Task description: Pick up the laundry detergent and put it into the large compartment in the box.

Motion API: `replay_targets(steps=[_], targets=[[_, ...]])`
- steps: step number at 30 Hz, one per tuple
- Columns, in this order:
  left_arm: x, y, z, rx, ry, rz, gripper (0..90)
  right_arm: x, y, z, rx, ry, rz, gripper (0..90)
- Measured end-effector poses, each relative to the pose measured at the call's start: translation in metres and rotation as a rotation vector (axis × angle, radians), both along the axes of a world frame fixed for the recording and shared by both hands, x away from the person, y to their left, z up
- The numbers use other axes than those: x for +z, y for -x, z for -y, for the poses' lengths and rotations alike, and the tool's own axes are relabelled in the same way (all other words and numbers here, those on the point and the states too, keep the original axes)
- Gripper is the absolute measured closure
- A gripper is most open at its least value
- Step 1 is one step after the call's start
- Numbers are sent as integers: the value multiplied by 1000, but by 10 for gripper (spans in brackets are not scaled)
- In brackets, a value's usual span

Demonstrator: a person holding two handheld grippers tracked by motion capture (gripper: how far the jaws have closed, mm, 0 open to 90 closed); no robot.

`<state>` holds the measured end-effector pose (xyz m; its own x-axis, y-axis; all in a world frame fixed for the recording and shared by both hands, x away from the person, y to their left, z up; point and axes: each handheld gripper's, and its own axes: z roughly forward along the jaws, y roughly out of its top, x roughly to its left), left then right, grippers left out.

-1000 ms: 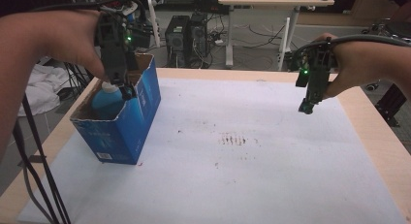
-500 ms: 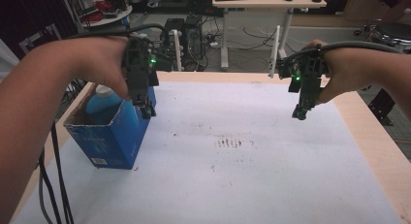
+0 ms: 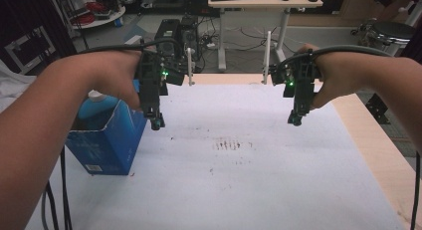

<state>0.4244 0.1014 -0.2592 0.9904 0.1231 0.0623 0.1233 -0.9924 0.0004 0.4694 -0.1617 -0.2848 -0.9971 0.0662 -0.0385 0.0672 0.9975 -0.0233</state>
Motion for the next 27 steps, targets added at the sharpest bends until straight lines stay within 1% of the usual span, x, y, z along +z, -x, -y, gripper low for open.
replay_targets(steps=[1, 3, 6, 8, 9, 13, 20, 21, 27], targets=[[0, 0, 1, 2, 2, 3, 60, 0, 0, 0, 8, 2, 1, 112], [0, 0, 1, 2, 2, 3, 60, 0, 1, -1, 3, 3, 0, 113], [0, -3, 3, -3, 1, 6, 60, -1, -1, 0, 11, 0, 3, 112], [1, -4, 4, -3, 2, 8, 60, -1, -1, 1, 4, 1, 0, 112], [2, -5, 4, -3, 5, 9, 60, -1, -2, 2, 11, -1, 1, 113], [4, -6, 5, 2, 14, 9, 60, 0, -4, 5, -1, -2, -3, 112], [4, -5, 8, -5, 12, 14, 60, 1, -3, 8, -4, 6, 0, 112], [5, -5, 9, -10, 9, 21, 60, 1, -3, 8, -3, 2, 2, 112], [10, -4, 9, -8, 15, 21, 60, 1, -1, 5, 0, 5, -2, 112]])
